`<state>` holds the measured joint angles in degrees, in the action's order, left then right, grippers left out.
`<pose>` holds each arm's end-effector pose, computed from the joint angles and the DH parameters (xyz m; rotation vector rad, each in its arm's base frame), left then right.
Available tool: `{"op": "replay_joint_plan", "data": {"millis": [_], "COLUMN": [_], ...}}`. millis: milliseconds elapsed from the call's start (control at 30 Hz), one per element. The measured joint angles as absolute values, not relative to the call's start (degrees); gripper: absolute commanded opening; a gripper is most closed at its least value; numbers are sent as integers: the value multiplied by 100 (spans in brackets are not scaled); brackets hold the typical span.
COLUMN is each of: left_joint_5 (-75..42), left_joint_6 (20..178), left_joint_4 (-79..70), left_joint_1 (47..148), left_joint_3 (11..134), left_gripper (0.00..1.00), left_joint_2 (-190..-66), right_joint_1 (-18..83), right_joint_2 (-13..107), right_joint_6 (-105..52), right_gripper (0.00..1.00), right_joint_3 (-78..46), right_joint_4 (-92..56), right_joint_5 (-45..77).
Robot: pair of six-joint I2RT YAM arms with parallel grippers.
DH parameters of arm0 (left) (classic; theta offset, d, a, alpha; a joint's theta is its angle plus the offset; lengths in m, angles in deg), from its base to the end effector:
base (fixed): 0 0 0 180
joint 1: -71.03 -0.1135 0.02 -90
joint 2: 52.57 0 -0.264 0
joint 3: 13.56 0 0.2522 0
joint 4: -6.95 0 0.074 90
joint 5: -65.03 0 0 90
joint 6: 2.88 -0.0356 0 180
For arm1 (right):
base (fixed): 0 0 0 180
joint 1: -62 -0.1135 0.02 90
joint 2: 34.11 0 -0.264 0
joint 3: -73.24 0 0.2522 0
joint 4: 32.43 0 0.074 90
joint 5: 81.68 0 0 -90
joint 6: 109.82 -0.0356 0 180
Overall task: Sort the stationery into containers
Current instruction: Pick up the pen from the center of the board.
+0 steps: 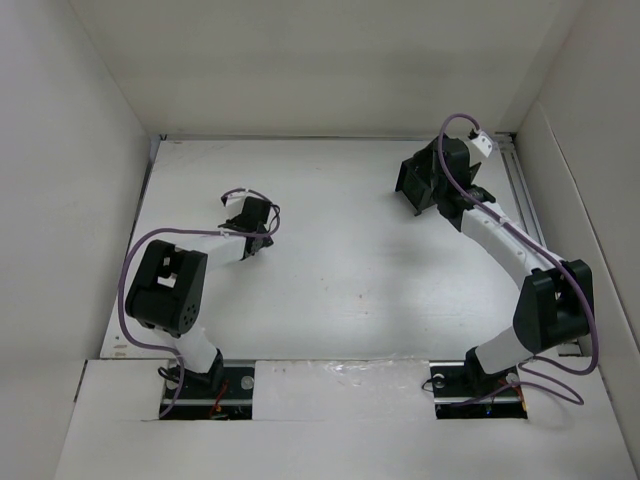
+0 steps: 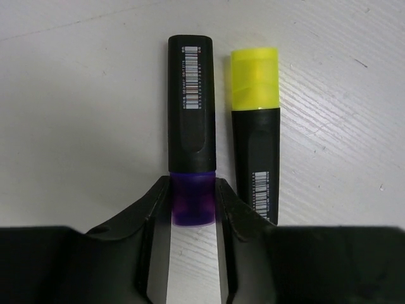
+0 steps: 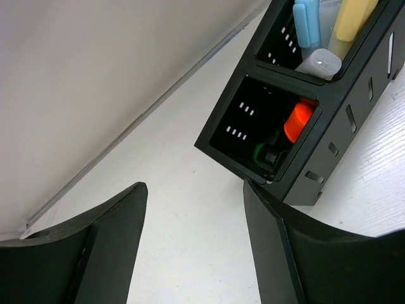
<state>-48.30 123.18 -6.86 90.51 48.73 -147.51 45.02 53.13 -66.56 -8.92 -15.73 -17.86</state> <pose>0.3145 -0.0963 0.1631 -0.5173 2.2402 -0.0078 0.3459 0.0892 0.3156 0.7765 1.7581 0.3038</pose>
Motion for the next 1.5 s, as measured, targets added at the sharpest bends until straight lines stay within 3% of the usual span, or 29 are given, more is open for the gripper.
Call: {"op": "replay_joint_plan", "data": {"millis": [100,167,300,633,900,1133,1433,1500], "left_joint_5": [-4828,-4810,-4699,-3560,-1680,-443,158,225], "left_joint_6": [12307,12307,12307,12097,11944,11837,11819,11822], "left_joint_4": [-702,-684,-608,68,1655,2286,2824,2872], "left_joint_1": [9053,9051,9051,9318,9311,9316,9316,9316], "left_joint_3": [4882,4871,4653,3997,3848,3848,3848,3848], "left_gripper": [6,0,0,0,0,0,0,0], "left_joint_2": [-14751,-14747,-14513,-12753,-13107,-13656,-13656,-13656], "right_joint_1": [4502,4505,4553,4594,4120,3539,3042,3036], "right_joint_2": [5306,5282,5175,5131,5754,6526,7127,7197], "right_joint_6": [-6654,-6656,-6614,-6459,-6245,-6201,-6210,-6210], "right_gripper": [74,84,99,99,99,99,99,92], "right_joint_3": [-892,-892,-892,-1270,-1486,-1515,-1875,-1969], "right_joint_4": [-1570,-1570,-1570,-1468,-1481,-1420,-1347,-1352], "right_joint_5": [-1742,-1676,-1237,1303,2800,3071,3030,2971]}}
